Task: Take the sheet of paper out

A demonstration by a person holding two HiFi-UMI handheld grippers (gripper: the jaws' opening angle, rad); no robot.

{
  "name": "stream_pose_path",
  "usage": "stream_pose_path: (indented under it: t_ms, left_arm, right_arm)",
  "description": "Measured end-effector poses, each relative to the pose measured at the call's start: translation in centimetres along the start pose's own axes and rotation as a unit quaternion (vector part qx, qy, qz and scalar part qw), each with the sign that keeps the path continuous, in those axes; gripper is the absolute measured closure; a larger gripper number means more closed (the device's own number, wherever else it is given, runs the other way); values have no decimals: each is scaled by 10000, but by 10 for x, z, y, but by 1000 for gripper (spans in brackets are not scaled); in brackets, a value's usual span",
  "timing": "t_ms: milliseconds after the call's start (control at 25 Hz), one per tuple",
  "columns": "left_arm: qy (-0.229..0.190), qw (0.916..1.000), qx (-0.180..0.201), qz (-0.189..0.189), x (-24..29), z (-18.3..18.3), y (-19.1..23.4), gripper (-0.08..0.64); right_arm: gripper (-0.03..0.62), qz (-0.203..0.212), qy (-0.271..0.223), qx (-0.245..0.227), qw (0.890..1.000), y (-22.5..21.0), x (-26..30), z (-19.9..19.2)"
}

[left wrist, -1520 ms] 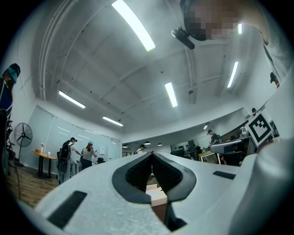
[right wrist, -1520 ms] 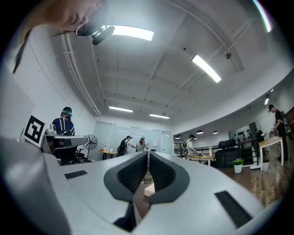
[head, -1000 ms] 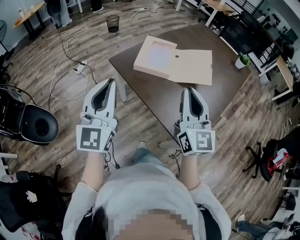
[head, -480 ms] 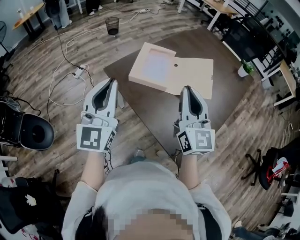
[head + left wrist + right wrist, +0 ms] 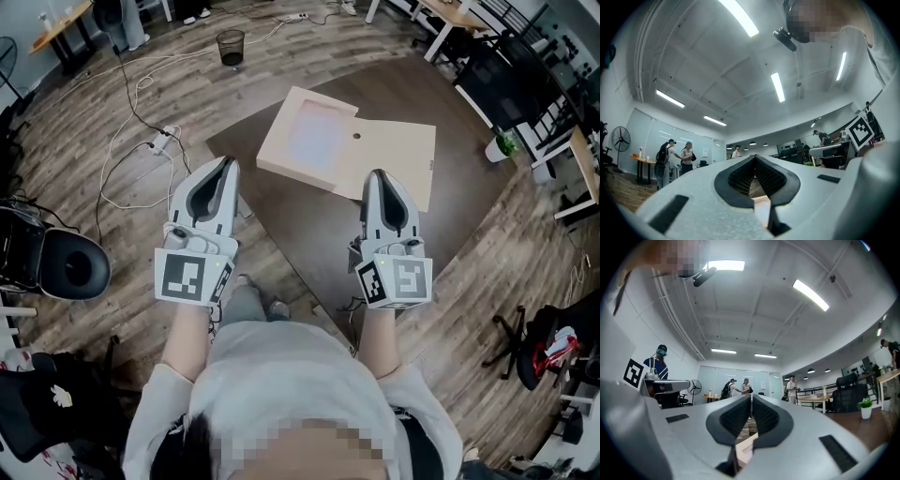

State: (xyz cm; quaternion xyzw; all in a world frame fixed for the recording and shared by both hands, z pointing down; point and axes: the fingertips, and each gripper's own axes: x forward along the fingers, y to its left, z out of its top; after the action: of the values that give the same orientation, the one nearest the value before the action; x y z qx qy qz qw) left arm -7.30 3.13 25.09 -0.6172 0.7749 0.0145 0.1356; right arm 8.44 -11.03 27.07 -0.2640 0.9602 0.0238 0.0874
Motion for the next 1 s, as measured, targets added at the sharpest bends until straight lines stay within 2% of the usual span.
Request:
stream_pose_path:
  t_ms: [360, 1000]
  left_arm:
    - [6, 9997, -96, -207, 36, -16, 21, 551]
    - [32, 9966, -266, -778, 145, -59, 102, 551]
  right_arm:
    - [574, -205, 54, 127, 9997, -11, 33, -13]
    - [574, -831, 188, 141, 9963, -26, 145, -42]
